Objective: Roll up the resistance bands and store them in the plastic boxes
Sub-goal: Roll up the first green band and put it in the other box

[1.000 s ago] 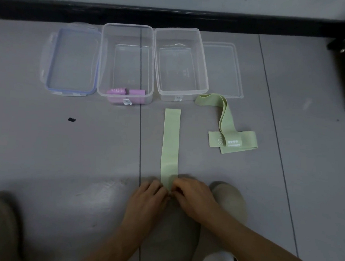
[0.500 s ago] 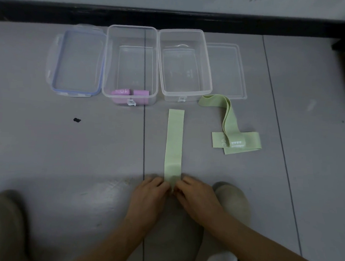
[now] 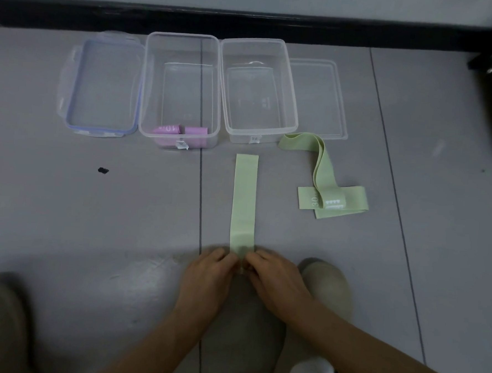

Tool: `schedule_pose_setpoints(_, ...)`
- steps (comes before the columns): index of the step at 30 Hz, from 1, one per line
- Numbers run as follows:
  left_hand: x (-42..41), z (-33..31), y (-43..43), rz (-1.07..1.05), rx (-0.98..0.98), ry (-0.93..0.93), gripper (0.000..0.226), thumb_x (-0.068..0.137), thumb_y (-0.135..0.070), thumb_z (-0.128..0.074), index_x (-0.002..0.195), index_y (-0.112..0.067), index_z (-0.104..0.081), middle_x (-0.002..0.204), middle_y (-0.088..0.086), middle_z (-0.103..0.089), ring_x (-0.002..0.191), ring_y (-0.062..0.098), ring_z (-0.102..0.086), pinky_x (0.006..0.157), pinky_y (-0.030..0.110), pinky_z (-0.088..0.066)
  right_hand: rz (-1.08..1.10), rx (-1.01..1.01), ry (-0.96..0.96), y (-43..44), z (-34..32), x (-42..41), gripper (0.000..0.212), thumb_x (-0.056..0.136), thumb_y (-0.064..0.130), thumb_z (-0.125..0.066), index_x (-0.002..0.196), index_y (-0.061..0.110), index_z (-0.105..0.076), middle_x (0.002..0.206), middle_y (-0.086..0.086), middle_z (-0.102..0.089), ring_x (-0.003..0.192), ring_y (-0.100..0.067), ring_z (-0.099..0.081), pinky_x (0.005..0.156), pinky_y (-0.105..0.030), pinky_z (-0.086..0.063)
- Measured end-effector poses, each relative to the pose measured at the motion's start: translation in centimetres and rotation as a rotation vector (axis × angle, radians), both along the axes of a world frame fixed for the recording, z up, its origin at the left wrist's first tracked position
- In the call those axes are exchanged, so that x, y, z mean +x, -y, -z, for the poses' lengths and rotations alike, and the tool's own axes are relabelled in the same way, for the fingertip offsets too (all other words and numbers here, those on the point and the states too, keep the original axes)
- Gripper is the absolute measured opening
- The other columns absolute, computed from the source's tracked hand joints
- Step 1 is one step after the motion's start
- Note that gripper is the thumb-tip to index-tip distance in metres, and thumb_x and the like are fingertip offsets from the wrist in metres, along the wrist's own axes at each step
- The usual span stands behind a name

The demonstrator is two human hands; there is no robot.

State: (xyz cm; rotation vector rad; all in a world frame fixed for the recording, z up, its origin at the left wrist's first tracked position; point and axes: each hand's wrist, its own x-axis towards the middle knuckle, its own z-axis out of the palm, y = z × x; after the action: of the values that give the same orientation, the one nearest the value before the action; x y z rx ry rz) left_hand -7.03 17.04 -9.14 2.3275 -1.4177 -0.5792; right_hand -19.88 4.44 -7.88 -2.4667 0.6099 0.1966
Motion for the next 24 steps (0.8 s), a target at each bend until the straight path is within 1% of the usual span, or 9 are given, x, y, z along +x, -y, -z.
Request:
schedule_pose_setpoints(2,-0.2,0.3,-0.2,0.022,0.009,0.028,0.014,0.088,-0.032,-0.050,0.092,-0.027,-0.063,0.094,-0.007,-0.060,0.084,0.016,-0.058,0.062,0.033,-0.050,0.016,0.020,0.000,0.0,0.1,0.0,0.004,0.091,0.025,-0.052,0.094,0.025,-0.055,0.093,0.001,-0.059,0.084,-0.023,-0.057,0.066,-0.038,-0.049)
schedule_pose_setpoints(6,-0.1,0.5,0.0,0.033,-0.021,0.078,0.012,0.086,-0.032,-0.051,0.083,-0.025,-0.060,0.088,-0.005,-0.057,0.078,0.017,-0.056,0.060,0.029,-0.045,0.072,0.044,-0.027,0.5,0.4,0.5,0.008,0.093,0.027,-0.049,0.089,0.025,-0.057,0.091,0.003,-0.057,0.083,-0.022,-0.056,0.067,-0.040,-0.049)
schedule_pose_setpoints(9,0.6,0.4,0.1,0.110,-0.050,0.090,0.010,0.083,-0.033,-0.063,0.082,-0.024,-0.059,0.087,-0.004,-0.056,0.079,0.017,-0.054,0.062,0.029,-0.043,0.076,0.050,-0.022,0.5,0.6,0.6,0.008,0.093,0.027,-0.049,0.090,0.026,-0.057,0.092,0.004,-0.057,0.083,-0.020,-0.056,0.068,-0.040,-0.049)
schedule_pose_setpoints(11,1.0,0.4,0.2,0.143,-0.062,0.087,0.014,0.079,-0.029,-0.073,0.081,-0.023,-0.060,0.086,-0.003,-0.057,0.079,0.018,-0.055,0.062,0.029,-0.044,0.094,0.062,-0.030,0.4,0.7,0.6,0.008,0.093,0.027,-0.051,0.090,0.026,-0.057,0.092,0.004,-0.057,0.083,-0.019,-0.056,0.069,-0.040,-0.050)
schedule_pose_setpoints(13,1.2,0.4,0.3,0.147,-0.073,0.075,0.010,0.081,-0.027,-0.070,0.081,-0.023,-0.061,0.084,-0.003,-0.058,0.075,0.019,-0.058,0.060,0.029,-0.044,0.107,0.064,-0.034,0.5,0.8,0.7,0.007,0.092,0.027,-0.052,0.089,0.026,-0.058,0.090,0.004,-0.058,0.082,-0.020,-0.057,0.069,-0.041,-0.051)
schedule_pose_setpoints(15,1.2,0.2,0.5,0.124,-0.076,0.062,0.006,0.083,-0.028,-0.066,0.083,-0.025,-0.061,0.085,-0.004,-0.059,0.074,0.018,-0.058,0.059,0.029,-0.043,0.078,0.026,-0.031,0.6,0.7,0.8,0.010,0.093,0.027,-0.051,0.088,0.024,-0.058,0.089,0.003,-0.058,0.080,-0.022,-0.057,0.066,-0.043,-0.051)
schedule_pose_setpoints(19,1.2,-0.4,0.7,0.084,-0.068,0.099,0.013,0.078,-0.027,-0.074,0.079,-0.026,-0.062,0.079,-0.005,-0.058,0.069,0.017,-0.058,0.054,0.025,-0.039,-0.008,-0.078,0.005,0.8,-0.1,0.8,0.015,0.090,0.034,-0.046,0.087,0.022,-0.055,0.084,0.001,-0.056,0.073,-0.023,-0.057,0.054,-0.040,-0.048)
schedule_pose_setpoints(21,1.2,-0.2,0.8,0.074,-0.081,0.093,0.009,0.081,-0.027,-0.071,0.079,-0.025,-0.062,0.080,-0.004,-0.059,0.073,0.019,-0.058,0.056,0.028,-0.043,-0.046,-0.109,-0.002,0.9,-0.2,0.7,0.014,0.086,0.035,-0.051,0.086,0.021,-0.053,0.083,0.000,-0.055,0.071,-0.024,-0.057,0.051,-0.037,-0.046)
schedule_pose_setpoints(24,1.4,0.3,1.0,0.050,-0.098,0.075,0.007,0.085,-0.027,-0.062,0.080,-0.022,-0.062,0.086,-0.002,-0.058,0.080,0.021,-0.056,0.061,0.034,-0.048,-0.065,-0.172,-0.026,1.1,0.2,0.8,0.019,0.083,0.033,-0.067,0.085,0.021,-0.053,0.083,0.001,-0.055,0.070,-0.022,-0.058,0.050,-0.035,-0.044)
